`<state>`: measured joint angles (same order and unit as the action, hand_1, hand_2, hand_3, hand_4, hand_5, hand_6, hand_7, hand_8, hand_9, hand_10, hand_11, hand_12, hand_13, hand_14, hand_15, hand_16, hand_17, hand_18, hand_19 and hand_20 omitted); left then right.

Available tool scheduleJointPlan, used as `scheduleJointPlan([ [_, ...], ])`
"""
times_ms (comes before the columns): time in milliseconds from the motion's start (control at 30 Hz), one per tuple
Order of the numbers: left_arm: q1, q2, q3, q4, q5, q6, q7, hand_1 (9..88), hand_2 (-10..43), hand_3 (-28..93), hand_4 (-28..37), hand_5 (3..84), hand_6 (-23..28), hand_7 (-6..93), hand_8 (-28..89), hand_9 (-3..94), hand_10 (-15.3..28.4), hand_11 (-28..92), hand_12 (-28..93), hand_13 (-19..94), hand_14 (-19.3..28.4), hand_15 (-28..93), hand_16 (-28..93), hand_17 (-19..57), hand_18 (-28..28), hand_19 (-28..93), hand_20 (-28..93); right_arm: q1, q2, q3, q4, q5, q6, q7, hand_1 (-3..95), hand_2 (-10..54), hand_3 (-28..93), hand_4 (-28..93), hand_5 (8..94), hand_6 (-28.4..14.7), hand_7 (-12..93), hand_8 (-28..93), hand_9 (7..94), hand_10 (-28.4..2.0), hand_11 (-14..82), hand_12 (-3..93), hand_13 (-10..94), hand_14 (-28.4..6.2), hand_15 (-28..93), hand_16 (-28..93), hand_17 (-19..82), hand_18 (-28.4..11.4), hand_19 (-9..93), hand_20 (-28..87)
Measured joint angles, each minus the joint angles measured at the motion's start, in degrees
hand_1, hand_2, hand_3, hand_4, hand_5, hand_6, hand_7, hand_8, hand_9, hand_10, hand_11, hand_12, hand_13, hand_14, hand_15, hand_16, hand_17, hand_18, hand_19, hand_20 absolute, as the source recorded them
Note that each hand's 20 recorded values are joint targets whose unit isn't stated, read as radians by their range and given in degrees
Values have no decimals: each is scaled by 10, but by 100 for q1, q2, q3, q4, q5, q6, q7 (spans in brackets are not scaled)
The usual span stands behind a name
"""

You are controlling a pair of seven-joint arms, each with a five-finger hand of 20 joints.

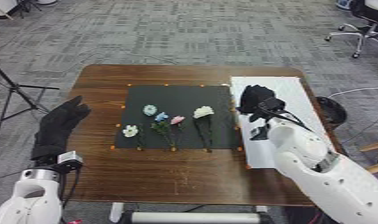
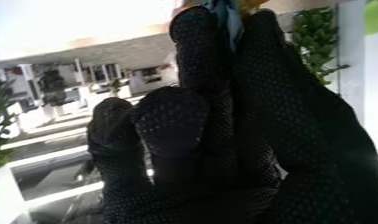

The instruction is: Arrange flowers

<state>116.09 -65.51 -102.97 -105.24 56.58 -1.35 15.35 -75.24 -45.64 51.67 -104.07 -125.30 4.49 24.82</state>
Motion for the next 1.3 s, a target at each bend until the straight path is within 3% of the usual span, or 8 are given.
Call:
scheduleJointPlan([
  [300, -53, 1, 75, 2, 2, -5, -1, 217, -46, 729, -281, 445, 8, 117, -73, 446, 129, 171, 125, 354, 174, 186, 32, 18, 138, 93, 173, -13, -179, -184, -39, -14, -15, -48, 608, -95, 540, -159, 798, 11, 183, 88, 887, -108, 141, 320, 788, -74, 646, 380, 415, -235, 862, 588],
  [1033, -11, -12, 41, -17, 1, -18, -8, 214, -49, 731, -279, 443, 8, 115, -72, 445, 129, 170, 125, 352, 174, 184, 33, 17, 139, 92, 173, -125, -327, -454, -27, 44, -180, -156, 591, -95, 547, -148, 794, 14, 182, 88, 875, -113, 136, 319, 777, -80, 641, 384, 406, -237, 859, 588],
  [1300, -1, -19, 27, -16, 1, -57, -23, 214, -50, 731, -280, 442, 8, 114, -71, 445, 129, 170, 126, 352, 173, 183, 34, 17, 139, 91, 172, -123, -370, -495, 6, 136, -183, -200, 537, -95, 508, -108, 767, 5, 169, 89, 824, -130, 197, 228, 752, -90, 637, 380, 385, -239, 846, 595],
])
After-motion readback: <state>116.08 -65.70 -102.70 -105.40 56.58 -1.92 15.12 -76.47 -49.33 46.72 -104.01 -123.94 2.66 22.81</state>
